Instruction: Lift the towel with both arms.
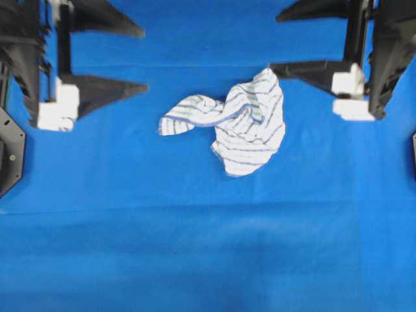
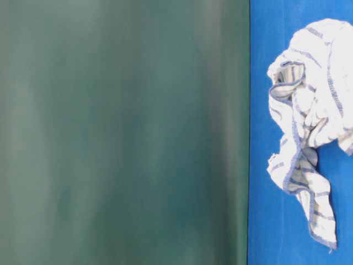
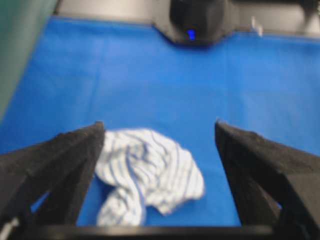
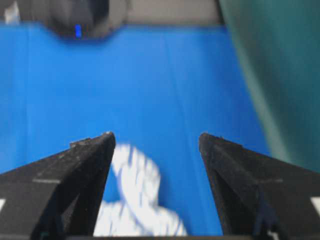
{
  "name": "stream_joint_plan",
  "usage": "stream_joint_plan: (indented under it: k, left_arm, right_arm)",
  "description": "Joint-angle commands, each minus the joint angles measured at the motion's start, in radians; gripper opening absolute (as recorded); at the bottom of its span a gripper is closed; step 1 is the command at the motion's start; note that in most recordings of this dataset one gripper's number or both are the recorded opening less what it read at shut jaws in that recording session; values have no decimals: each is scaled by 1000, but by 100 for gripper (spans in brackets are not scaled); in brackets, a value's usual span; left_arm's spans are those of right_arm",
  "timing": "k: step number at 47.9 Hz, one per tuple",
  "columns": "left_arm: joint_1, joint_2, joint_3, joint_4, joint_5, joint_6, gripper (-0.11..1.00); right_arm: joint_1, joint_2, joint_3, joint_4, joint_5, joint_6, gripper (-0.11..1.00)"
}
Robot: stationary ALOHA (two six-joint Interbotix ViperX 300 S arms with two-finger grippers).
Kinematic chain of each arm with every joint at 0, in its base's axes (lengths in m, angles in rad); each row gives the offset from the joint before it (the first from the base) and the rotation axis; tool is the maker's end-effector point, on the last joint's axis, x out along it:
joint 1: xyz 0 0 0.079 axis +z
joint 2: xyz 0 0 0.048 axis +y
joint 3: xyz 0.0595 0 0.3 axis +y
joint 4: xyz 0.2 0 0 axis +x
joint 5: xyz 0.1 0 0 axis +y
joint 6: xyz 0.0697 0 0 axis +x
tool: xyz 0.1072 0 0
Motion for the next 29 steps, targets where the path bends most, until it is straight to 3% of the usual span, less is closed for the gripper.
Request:
stream_joint_plan:
  k: [1, 15, 29]
  left_arm:
    - [-11, 23, 43, 2, -54, -2, 91]
    - [-29, 186, 202, 2, -296, 0, 91]
    - [-28, 403, 273, 2, -460, 11, 91]
  right_arm:
    - [-2, -12, 46, 0, -11, 21, 67]
    - [9, -2, 304, 2, -178, 153, 67]
    - [11, 126, 457, 3, -318, 230, 67]
